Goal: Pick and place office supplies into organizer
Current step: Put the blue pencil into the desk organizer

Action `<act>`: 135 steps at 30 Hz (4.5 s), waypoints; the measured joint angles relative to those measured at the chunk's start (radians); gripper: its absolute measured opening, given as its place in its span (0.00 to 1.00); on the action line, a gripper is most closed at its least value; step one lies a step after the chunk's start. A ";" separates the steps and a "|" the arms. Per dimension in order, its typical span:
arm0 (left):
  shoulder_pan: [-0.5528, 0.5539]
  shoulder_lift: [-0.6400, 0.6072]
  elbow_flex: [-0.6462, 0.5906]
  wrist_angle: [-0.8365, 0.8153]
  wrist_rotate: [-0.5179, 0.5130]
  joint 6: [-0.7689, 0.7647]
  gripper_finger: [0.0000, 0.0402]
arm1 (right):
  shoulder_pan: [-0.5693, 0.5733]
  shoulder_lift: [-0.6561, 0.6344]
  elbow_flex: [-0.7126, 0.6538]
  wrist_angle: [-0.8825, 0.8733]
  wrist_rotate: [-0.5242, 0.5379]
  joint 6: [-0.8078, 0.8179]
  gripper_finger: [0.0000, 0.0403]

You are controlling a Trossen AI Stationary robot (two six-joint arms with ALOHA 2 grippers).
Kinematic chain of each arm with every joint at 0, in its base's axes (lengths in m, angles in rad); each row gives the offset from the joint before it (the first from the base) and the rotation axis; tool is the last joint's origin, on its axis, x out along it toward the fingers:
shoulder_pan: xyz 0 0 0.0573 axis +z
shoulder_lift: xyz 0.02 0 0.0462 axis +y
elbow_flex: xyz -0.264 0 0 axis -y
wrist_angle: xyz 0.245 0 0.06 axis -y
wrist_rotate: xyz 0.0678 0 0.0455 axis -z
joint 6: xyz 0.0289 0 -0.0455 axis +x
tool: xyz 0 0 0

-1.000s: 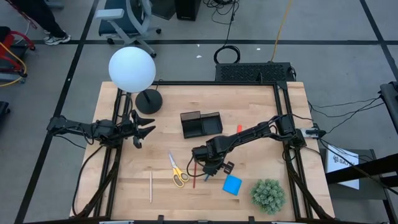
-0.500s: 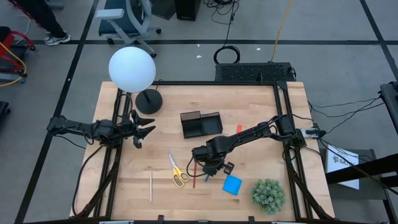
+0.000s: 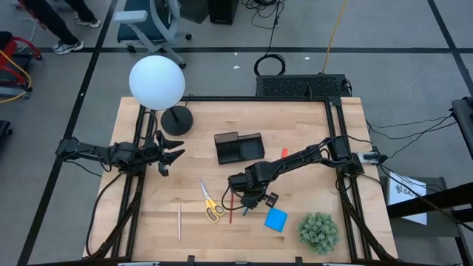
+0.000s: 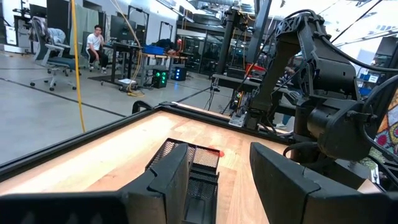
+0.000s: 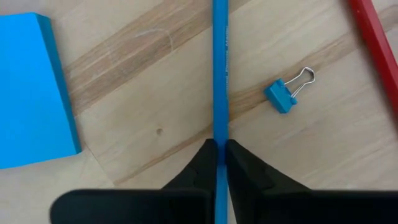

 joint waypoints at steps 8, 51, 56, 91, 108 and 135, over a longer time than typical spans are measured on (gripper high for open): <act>0.000 0.000 0.000 0.000 0.000 -0.002 0.42 | 0.000 0.000 0.000 -0.003 0.000 0.007 0.03; 0.000 0.000 0.000 0.000 0.000 0.003 0.42 | -0.018 -0.038 0.063 -0.121 0.035 0.022 0.02; 0.000 0.000 0.000 -0.001 -0.012 0.002 0.42 | -0.028 -0.061 0.064 -0.113 0.032 0.039 0.00; 0.000 0.000 0.000 -0.010 -0.015 -0.008 0.42 | -0.093 -0.079 0.046 -0.009 0.054 0.010 0.34; 0.000 0.000 0.000 -0.014 -0.016 0.009 0.42 | -0.093 0.008 0.045 0.003 0.056 -0.024 0.32; 0.000 0.000 0.000 -0.046 -0.016 0.011 0.42 | -0.092 0.013 0.043 0.007 0.060 0.040 0.05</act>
